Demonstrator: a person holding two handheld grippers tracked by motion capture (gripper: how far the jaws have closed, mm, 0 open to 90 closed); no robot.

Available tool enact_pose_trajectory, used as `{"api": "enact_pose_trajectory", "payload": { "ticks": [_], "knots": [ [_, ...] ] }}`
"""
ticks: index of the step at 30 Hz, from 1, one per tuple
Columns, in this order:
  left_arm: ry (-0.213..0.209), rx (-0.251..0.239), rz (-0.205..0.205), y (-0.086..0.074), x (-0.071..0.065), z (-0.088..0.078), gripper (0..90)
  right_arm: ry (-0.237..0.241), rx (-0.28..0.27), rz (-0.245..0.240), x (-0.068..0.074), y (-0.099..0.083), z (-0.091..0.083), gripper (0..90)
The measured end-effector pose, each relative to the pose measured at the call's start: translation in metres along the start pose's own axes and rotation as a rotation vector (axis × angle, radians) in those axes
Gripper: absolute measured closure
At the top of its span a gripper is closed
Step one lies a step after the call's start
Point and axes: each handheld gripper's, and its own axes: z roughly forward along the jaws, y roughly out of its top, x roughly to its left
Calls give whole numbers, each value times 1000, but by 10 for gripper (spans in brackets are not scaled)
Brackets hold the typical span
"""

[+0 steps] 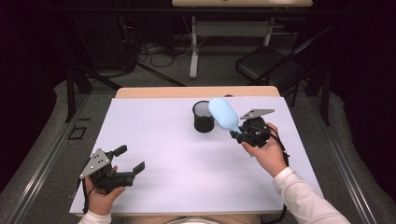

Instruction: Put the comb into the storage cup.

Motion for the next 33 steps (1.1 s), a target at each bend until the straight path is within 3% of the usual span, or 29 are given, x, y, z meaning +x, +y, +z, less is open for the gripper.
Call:
{"api": "enact_pose_trajectory", "payload": {
  "ticks": [12, 33],
  "knots": [
    [-3, -1, -3, 0, 1, 0, 54, 2, -18, -38, 11, 11, 3, 693],
    [2, 1, -2, 0, 1, 1, 54, 58, -56, -83, 35, 31, 17, 693]
  ]
}}
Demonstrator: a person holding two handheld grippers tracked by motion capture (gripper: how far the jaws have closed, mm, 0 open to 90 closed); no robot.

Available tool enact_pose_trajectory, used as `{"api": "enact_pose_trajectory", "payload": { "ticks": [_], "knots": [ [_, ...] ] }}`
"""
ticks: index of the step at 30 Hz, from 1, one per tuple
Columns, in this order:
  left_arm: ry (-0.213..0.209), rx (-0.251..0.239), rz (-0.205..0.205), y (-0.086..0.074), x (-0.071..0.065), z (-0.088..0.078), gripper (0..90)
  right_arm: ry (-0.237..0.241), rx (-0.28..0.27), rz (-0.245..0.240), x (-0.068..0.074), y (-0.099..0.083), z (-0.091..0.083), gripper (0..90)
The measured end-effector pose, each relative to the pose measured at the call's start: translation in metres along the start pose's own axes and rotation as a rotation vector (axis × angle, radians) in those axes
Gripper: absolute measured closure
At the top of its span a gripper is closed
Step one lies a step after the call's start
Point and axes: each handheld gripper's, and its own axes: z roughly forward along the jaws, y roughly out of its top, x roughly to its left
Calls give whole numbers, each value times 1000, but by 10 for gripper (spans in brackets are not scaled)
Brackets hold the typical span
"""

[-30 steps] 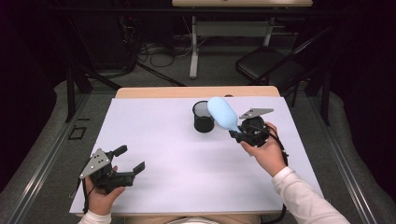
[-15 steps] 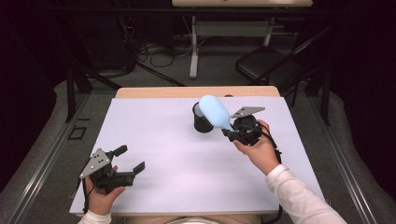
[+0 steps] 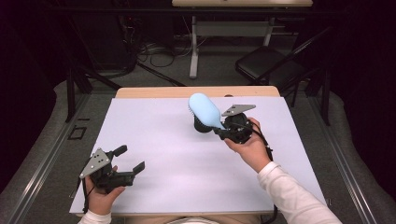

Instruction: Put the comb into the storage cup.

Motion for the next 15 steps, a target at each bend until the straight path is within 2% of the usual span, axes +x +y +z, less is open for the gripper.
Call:
{"api": "enact_pose_trajectory", "payload": {
  "ticks": [15],
  "knots": [
    [-5, 3, -3, 0, 0, 1, 54, 23, -40, -8, 7, 10, 7, 693]
  ]
}}
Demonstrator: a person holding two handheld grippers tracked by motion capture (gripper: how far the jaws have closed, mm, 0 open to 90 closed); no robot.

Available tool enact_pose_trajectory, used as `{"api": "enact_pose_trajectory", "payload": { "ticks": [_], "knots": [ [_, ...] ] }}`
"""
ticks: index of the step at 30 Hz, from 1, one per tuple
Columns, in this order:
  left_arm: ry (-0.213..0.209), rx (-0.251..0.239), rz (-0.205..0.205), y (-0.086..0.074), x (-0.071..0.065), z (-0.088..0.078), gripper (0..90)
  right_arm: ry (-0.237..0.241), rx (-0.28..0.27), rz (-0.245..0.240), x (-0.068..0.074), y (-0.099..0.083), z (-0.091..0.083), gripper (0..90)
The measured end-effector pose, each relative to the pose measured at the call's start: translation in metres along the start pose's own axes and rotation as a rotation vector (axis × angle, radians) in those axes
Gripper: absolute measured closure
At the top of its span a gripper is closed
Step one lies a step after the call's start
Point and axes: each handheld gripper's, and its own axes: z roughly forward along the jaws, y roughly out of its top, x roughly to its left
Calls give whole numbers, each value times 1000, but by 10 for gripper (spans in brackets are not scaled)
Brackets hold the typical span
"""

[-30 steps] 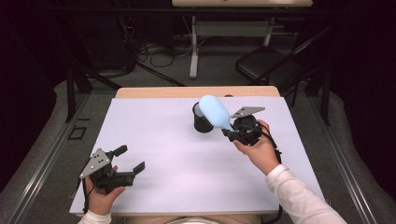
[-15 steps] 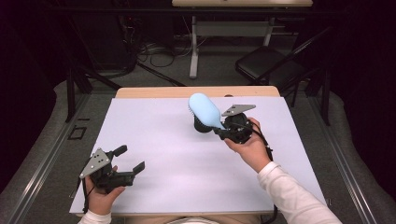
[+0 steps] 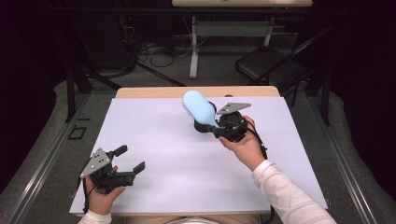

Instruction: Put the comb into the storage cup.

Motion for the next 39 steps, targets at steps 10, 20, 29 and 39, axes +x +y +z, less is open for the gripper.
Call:
{"api": "enact_pose_trajectory", "payload": {
  "ticks": [10, 20, 29, 39],
  "knots": [
    [3, 8, -1, 0, 0, 1, 54, 1, -19, -9, 5, 4, 6, 693],
    [9, 21, -14, 0, 0, 3, 55, 3, -42, -24, 9, 9, 6, 693],
    [4, 34, -26, 2, -1, 7, 55, 1, -53, -29, 10, 9, 5, 693],
    [-6, 32, -53, 14, 1, 10, 55, -1, -69, -26, 10, 10, 3, 693]
  ]
}}
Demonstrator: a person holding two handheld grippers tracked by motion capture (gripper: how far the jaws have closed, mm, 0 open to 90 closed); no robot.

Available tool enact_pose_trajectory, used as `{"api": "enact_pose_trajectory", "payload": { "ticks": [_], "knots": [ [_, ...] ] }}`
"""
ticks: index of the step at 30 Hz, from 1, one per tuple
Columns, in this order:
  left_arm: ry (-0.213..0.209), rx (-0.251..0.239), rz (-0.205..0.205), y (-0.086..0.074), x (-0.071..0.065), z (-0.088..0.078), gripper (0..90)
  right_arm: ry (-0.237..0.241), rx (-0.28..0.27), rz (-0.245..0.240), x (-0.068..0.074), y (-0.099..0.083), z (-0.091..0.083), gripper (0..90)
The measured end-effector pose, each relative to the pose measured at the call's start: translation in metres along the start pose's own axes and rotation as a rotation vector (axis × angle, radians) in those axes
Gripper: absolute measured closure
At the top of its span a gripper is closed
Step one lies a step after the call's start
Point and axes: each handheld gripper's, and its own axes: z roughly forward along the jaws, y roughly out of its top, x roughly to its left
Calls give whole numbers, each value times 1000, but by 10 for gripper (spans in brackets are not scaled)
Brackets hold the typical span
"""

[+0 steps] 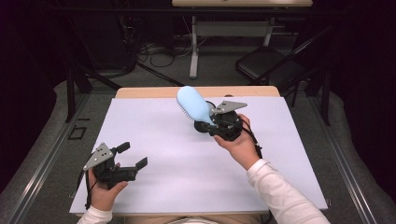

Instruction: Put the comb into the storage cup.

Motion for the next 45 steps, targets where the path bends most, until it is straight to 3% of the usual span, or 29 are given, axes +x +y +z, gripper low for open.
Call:
{"api": "enact_pose_trajectory", "payload": {
  "ticks": [6, 12, 20, 25, 30, 45],
  "knots": [
    [-10, 11, -21, 8, 1, 5, 55, -2, -2, 0, 1, 0, 0, 693],
    [-23, 34, -12, 17, -2, 13, 55, -2, -6, 2, 0, 0, 0, 693],
    [-67, 50, -35, 35, -3, 25, 54, -1, -10, 4, -1, 0, -2, 693],
    [-61, 61, -49, 49, -5, 29, 55, -2, -15, 10, -2, 0, -3, 693],
    [-66, 75, -37, 62, -7, 33, 55, -1, -14, 10, -1, -1, -2, 693],
    [-118, 96, -90, 95, -5, 46, 35, 5, -23, 24, -2, -1, -2, 693]
  ]
}}
